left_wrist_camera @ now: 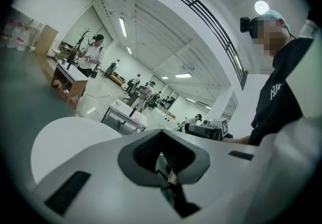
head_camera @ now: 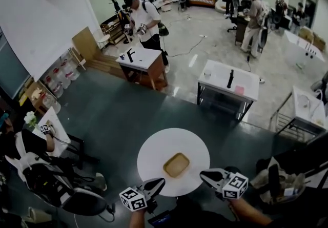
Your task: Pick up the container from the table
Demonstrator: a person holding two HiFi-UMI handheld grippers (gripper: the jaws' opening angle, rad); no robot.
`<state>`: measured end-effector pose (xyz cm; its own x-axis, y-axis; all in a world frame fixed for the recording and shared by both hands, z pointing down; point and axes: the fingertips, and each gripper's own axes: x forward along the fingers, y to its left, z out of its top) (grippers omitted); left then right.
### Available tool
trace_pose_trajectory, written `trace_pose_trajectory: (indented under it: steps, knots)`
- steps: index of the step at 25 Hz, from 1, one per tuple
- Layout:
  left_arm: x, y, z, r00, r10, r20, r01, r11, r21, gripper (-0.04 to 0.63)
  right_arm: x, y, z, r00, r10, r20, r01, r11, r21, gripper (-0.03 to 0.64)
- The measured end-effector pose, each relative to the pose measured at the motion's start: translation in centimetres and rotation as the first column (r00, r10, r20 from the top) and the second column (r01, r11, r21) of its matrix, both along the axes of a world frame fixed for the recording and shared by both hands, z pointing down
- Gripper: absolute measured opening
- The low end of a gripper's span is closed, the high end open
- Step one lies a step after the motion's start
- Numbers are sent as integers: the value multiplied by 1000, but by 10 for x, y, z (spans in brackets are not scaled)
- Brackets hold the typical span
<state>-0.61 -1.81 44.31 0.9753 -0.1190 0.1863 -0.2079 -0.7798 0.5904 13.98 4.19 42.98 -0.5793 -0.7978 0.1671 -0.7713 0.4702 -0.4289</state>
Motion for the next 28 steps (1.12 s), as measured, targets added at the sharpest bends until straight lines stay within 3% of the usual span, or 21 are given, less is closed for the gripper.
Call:
trace_pose_trajectory:
  steps: [10, 20, 23, 28]
  knots:
    - [-2, -77, 14, 999, -37, 3, 37, 999, -24, 3, 2, -90, 14, 999, -22, -48, 19, 998, -63, 46]
    - [-3, -115, 66, 978, -180, 110, 188, 980, -71, 3, 24, -146, 62, 989, -142, -29, 136, 977, -162, 48]
    - [-17, -121, 88, 957, -246, 157, 264, 958, -108, 3, 15, -157, 88, 974, -225, -7, 218, 949, -227, 48]
    - [-37, -114, 122, 901, -372, 224, 416, 888, -198, 4, 10, -164, 126, 955, -296, 30, 290, 902, -319, 49]
